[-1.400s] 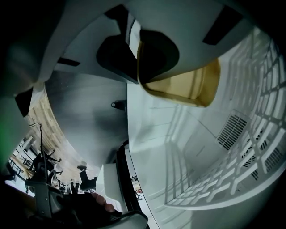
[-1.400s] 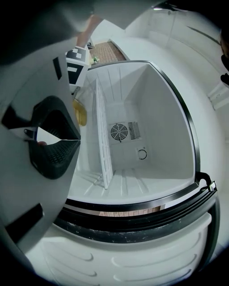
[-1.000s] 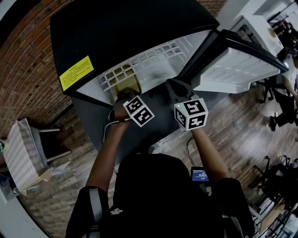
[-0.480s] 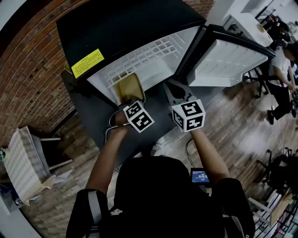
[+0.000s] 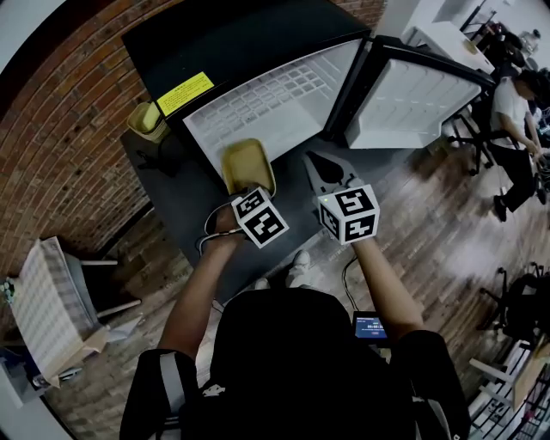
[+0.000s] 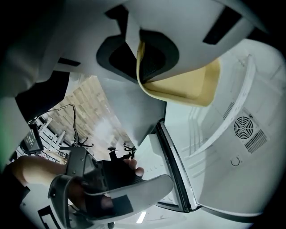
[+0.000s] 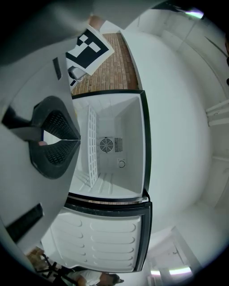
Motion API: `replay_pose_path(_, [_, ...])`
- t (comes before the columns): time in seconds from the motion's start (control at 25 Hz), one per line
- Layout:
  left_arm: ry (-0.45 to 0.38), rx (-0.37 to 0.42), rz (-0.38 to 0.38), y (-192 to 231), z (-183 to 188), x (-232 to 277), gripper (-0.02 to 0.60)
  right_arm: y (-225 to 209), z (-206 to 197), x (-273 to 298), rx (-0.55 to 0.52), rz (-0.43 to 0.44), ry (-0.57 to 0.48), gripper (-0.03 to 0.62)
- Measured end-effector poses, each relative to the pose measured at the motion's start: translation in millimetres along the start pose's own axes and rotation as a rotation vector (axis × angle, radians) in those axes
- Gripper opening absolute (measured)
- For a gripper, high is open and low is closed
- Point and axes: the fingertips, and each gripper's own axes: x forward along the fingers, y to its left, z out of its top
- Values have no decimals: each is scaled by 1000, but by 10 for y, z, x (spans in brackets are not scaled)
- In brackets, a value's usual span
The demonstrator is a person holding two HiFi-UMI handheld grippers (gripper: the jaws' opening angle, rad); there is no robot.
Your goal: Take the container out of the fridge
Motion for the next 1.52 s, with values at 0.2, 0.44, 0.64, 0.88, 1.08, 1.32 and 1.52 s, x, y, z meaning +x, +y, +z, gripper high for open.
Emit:
replay_pose_path(0.2, [-20,15,-19,-204,-42,-150,20,173,31,-189,-8,-23,-16,41])
replay_pose_path(0.44, [-38,51,-35,-483,-102,-280,20,386,-13,-397,-5,-52,-24,41])
replay_pose_path(0.64, [-38,92,-52,-679,-180,-355,18,527,-53,-563,1,-80,-28,41])
replay_pose_path(0.88, [-36,146,-72,-894,-307,-434,19,708,-132,-712,19,-107,-33,41])
replay_pose_path(1.08, [-33,184,-74,-1007,-432,-500,19,863,-197,-807,26,-129,-28,41])
replay_pose_path(1.32, [-31,213,-82,-1098,-552,-538,20,995,-261,-869,31,-153,-31,41])
replay_pose_path(1.52, [-33,224,-88,-1153,-573,-593,19,1050,-254,-927,20,-164,-36,41])
